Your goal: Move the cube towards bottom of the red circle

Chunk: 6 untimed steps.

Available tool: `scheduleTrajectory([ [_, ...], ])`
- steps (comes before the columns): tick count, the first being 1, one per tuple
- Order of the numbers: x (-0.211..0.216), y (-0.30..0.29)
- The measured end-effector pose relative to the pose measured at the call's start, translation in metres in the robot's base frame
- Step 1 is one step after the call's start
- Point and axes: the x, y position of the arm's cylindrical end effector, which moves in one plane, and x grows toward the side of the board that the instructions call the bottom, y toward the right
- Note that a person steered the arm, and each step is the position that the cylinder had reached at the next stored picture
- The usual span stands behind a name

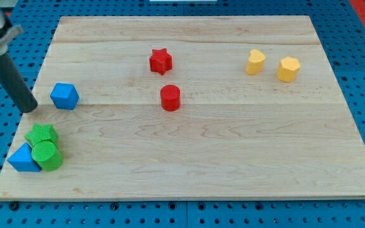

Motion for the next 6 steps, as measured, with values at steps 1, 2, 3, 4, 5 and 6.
scheduleTrajectory([
  [1,-0.022,0.033],
  [2,-0.021,0.134],
  [3,-0.012,0.205],
  [4,0.019,0.236],
  [5,0.035,0.231],
  [6,0.028,0.259],
])
